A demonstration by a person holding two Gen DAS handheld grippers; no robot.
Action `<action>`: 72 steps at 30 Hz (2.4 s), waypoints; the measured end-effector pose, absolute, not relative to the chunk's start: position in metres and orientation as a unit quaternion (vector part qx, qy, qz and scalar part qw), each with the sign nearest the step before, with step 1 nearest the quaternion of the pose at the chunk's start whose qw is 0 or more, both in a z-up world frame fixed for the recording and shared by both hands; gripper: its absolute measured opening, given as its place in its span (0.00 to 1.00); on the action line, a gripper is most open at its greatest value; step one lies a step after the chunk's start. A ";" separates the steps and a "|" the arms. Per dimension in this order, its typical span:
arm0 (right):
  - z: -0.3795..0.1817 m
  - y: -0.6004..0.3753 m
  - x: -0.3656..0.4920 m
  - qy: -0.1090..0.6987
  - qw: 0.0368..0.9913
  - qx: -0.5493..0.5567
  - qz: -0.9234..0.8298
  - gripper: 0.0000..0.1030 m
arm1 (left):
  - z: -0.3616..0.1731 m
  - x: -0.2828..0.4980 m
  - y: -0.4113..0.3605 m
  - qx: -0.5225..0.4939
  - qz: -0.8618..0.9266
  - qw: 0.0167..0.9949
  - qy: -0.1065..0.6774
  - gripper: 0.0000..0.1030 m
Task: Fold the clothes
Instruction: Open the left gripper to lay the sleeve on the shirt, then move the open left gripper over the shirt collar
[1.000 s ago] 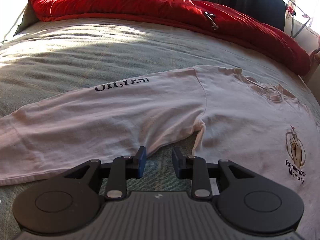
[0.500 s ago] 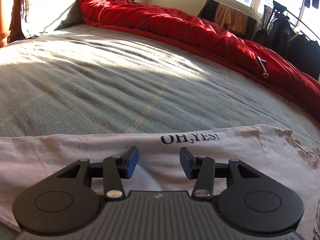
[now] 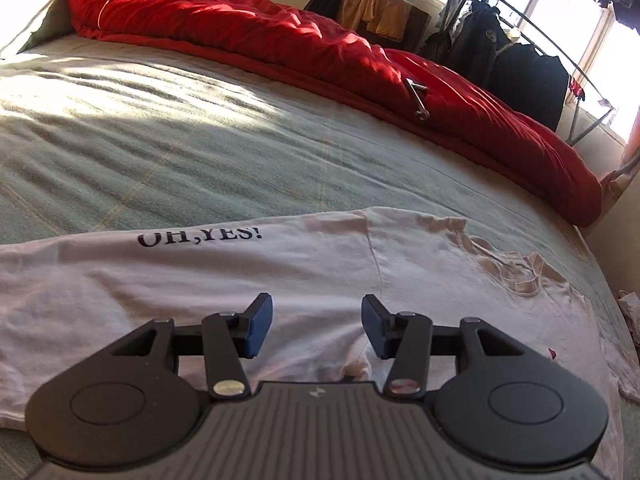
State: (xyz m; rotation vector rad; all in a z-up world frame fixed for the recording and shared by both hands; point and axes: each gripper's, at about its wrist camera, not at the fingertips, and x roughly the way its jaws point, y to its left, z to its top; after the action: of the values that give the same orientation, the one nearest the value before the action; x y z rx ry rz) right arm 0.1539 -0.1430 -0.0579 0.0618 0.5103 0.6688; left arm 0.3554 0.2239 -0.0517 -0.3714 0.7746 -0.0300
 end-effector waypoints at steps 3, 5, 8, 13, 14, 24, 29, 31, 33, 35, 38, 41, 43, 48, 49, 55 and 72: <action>-0.056 -0.143 0.153 0.245 0.914 0.027 0.322 1.00 | -0.067 0.370 0.215 -0.162 0.013 0.903 0.398 0.50; -0.055 -0.145 0.152 0.243 0.915 0.028 0.322 1.00 | -0.068 0.379 0.217 -0.130 0.059 0.910 0.389 0.50; -0.054 -0.148 0.152 0.244 0.914 0.032 0.322 1.00 | -0.061 0.393 0.227 -0.121 0.119 0.907 0.385 0.46; -0.055 -0.152 0.154 0.244 0.916 0.029 0.316 1.00 | -0.045 0.406 0.205 -0.167 0.014 0.903 0.395 0.54; -0.055 -0.153 0.154 0.245 0.917 0.028 0.314 1.00 | -0.046 0.410 0.196 -0.165 0.001 0.899 0.405 0.55; -0.060 -0.164 0.165 0.261 0.916 0.042 0.303 1.00 | -0.078 0.490 0.160 -0.118 0.047 0.902 0.413 0.64; -0.061 -0.171 0.168 0.266 0.916 0.058 0.295 1.00 | -0.069 0.500 0.156 -0.109 0.074 0.904 0.406 0.63; -0.060 -0.173 0.167 0.264 0.917 0.067 0.293 1.00 | -0.058 0.487 0.149 -0.119 0.057 0.910 0.393 0.63; -0.060 -0.175 0.168 0.266 0.916 0.073 0.291 1.00 | -0.051 0.475 0.134 -0.119 0.015 0.910 0.396 0.64; -0.061 -0.175 0.168 0.272 0.914 0.076 0.290 1.00 | -0.051 0.467 0.113 -0.093 -0.024 0.907 0.410 0.65; -0.062 -0.175 0.169 0.277 0.914 0.076 0.287 1.00 | -0.062 0.467 0.094 -0.068 -0.050 0.899 0.430 0.67; -0.063 -0.176 0.170 0.282 0.913 0.077 0.286 1.00 | -0.075 0.479 0.093 -0.070 -0.028 0.904 0.421 0.67; -0.064 -0.175 0.171 0.289 0.911 0.078 0.285 1.00 | -0.079 0.491 0.097 -0.070 -0.009 0.907 0.415 0.67; -0.063 -0.176 0.171 0.296 0.910 0.077 0.281 1.00 | -0.068 0.499 0.102 -0.078 0.026 0.901 0.426 0.65; -0.062 -0.176 0.170 0.295 0.910 0.077 0.280 1.00 | -0.062 0.492 0.104 -0.081 0.021 0.901 0.426 0.65; -0.056 -0.179 0.164 0.290 0.910 0.091 0.282 1.00 | -0.012 0.428 0.132 -0.076 0.010 0.906 0.417 0.67; -0.068 -0.160 0.164 0.301 0.913 0.066 0.268 1.00 | -0.057 0.320 0.249 -0.252 0.068 0.862 0.435 0.66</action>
State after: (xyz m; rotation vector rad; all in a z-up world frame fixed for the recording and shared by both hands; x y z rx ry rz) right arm 0.1640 -0.1597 -0.0678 0.1369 0.6202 0.5514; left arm 0.3195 0.2491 -0.0573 -0.5277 0.9121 0.1430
